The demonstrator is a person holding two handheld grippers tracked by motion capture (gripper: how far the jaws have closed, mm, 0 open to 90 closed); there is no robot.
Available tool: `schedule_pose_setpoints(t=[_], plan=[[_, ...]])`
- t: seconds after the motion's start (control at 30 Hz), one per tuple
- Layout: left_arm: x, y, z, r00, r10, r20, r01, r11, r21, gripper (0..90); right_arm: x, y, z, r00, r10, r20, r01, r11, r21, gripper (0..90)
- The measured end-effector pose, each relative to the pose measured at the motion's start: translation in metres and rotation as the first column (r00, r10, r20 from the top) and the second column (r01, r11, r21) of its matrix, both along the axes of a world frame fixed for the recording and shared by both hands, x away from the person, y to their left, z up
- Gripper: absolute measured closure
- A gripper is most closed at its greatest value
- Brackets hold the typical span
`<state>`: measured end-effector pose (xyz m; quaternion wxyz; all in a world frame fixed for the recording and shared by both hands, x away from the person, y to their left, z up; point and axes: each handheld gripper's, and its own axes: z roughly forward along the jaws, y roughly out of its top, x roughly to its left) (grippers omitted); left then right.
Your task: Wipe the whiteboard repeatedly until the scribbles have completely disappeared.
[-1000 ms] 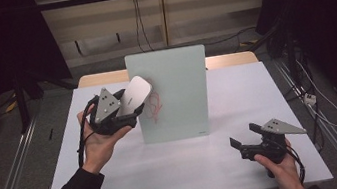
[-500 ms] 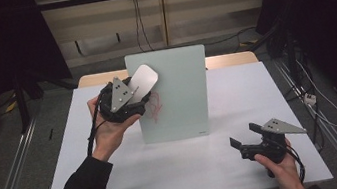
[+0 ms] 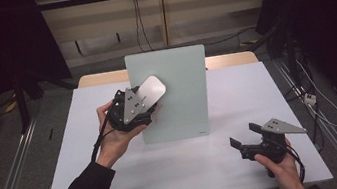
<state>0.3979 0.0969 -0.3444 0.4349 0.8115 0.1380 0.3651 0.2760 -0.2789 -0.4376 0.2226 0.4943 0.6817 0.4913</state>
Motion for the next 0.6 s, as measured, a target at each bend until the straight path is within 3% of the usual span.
schedule_pose_setpoints(t=[0.27, 0.37, 0.6], plan=[[-0.012, -0.009, -0.024, 0.9985, -0.048, -0.026, 0.05, 0.9952, 0.084, 31.1, 0.0, 0.0, 0.0, 1.0, 0.0, 0.0, 0.0, 1.0, 0.001, 7.9], [-0.01, -0.009, -0.022, 0.9978, -0.049, -0.044, 0.051, 0.9967, 0.063, 31.1, 0.0, 0.0, 0.0, 1.0, 0.001, -0.001, -0.001, 1.0, 0.002, 7.9], [0.0, -0.001, 0.001, 1.0, -0.004, -0.009, 0.004, 0.9999, 0.012, 31.1, 0.001, 0.0, 0.0, 1.0, 0.001, 0.002, -0.001, 1.0, 0.002, 7.9]])
